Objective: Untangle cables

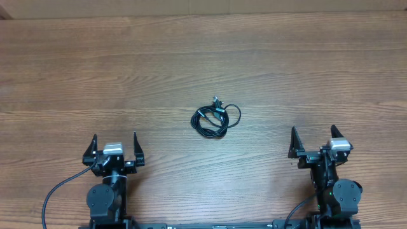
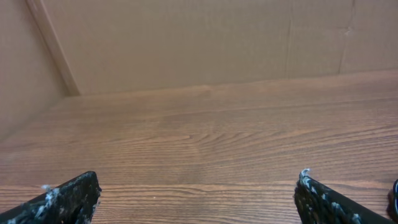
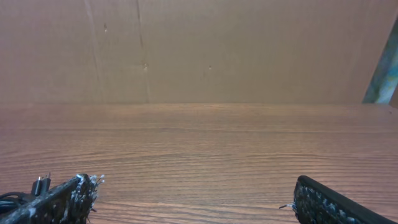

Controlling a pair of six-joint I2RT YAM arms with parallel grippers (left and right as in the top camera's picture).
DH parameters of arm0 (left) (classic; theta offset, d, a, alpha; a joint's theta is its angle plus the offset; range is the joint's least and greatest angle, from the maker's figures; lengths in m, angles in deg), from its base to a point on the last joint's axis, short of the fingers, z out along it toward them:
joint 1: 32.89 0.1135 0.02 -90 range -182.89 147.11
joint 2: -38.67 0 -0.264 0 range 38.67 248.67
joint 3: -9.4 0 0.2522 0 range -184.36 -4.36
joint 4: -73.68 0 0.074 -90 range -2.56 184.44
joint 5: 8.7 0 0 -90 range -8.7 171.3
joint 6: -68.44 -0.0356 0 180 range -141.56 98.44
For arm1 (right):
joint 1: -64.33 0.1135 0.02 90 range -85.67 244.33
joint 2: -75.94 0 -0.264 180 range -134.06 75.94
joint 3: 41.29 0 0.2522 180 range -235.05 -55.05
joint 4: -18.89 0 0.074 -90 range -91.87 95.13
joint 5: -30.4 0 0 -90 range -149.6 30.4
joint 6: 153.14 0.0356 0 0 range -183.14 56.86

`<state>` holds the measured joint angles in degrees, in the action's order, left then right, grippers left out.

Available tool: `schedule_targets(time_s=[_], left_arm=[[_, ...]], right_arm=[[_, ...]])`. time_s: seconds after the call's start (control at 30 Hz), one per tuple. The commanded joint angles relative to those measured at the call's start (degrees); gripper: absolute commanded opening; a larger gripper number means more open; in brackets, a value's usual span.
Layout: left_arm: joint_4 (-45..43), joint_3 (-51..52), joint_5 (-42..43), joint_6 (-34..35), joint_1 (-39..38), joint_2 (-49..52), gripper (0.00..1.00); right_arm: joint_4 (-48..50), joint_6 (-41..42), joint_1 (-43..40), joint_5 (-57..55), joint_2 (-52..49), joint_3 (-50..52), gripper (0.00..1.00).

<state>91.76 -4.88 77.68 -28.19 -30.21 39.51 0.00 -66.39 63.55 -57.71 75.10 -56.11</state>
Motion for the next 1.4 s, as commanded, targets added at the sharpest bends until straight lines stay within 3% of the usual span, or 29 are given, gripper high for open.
schedule_targets(time_s=[0.0, 0.47, 0.8, 1.0, 1.2, 1.27, 1.37], left_arm=[[-0.1, 0.2, 0.3, -0.7, 0.3, -0.5, 1.00], [-0.1, 0.2, 0.3, -0.7, 0.3, -0.5, 1.00], [-0.1, 0.2, 0.3, -0.7, 0.3, -0.5, 1.00], [-1.8, 0.2, -0.3, -2.4, 0.3, -0.5, 1.00], [-12.4, -1.6, 9.6, 0.9, 0.3, -0.5, 0.99], [-10.2, -4.3, 9.6, 6.1, 0.3, -0.4, 1.00], [0.5, -11.6, 9.7, 11.2, 0.3, 0.0, 1.00]], right_arm=[[0.3, -0.2, -0.5, -0.7, 0.7, 0.6, 1.00], [1.7, 0.3, -0.5, -1.6, 0.7, 0.6, 1.00], [19.1, -0.1, -0.5, 6.5, 0.7, -1.6, 1.00], [8.6, -6.5, -0.5, 6.8, -2.8, -12.3, 1.00], [-3.9, -7.3, -0.5, 6.9, -13.1, -28.4, 1.00], [-8.2, -7.1, -0.5, 7.7, -17.1, -34.1, 1.00], [-17.5, -7.1, -0.5, 10.6, -23.4, -44.0, 1.00]])
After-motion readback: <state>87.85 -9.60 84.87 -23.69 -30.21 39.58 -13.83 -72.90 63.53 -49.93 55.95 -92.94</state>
